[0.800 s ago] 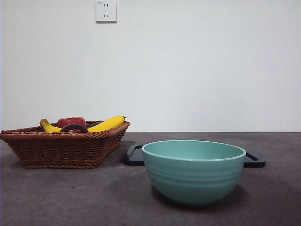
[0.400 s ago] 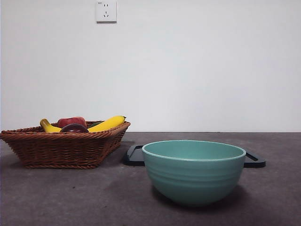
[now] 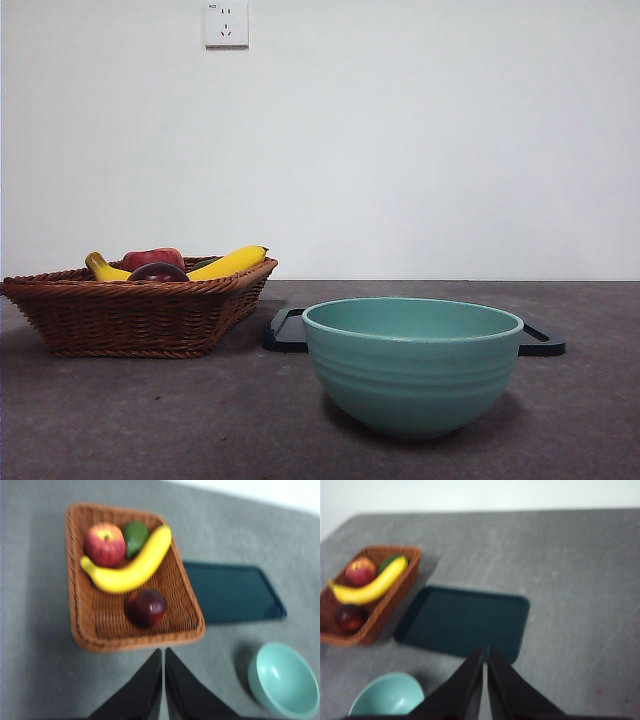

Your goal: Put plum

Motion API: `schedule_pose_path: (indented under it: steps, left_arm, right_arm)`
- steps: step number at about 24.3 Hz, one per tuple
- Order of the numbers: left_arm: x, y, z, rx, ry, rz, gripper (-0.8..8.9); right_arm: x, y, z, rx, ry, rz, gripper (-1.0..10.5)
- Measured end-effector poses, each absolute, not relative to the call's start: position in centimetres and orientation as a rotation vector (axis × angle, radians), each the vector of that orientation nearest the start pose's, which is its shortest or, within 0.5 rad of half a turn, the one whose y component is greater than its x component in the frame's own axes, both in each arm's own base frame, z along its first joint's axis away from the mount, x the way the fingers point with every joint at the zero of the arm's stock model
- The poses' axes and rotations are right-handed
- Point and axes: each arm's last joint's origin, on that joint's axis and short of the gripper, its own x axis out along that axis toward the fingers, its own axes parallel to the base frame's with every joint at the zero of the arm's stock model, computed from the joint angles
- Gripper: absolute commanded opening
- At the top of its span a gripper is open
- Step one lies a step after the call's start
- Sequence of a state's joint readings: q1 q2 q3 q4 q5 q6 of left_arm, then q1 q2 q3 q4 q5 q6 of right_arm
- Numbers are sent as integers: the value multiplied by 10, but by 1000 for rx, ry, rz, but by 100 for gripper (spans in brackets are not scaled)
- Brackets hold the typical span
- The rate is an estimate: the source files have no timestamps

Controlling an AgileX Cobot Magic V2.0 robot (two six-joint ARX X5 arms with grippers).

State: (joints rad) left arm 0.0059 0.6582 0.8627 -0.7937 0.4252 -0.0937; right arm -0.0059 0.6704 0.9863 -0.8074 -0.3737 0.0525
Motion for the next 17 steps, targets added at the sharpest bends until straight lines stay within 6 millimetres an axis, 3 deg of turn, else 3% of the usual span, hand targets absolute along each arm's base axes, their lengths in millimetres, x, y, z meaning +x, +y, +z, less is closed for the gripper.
schedule_pose_path:
  steps: [9,16,17]
  left_arm:
    - [122,-22,329,-106,792,-511,8]
    - [121,-24,328,-82,799,-541,11]
    - [121,-24,328,-81,798,-541,46]
  right_arm:
    - [127,25,347,53,738,481,5]
    - [127,32,345,30,769,533,5]
    - [127,32,345,30,769,533,7]
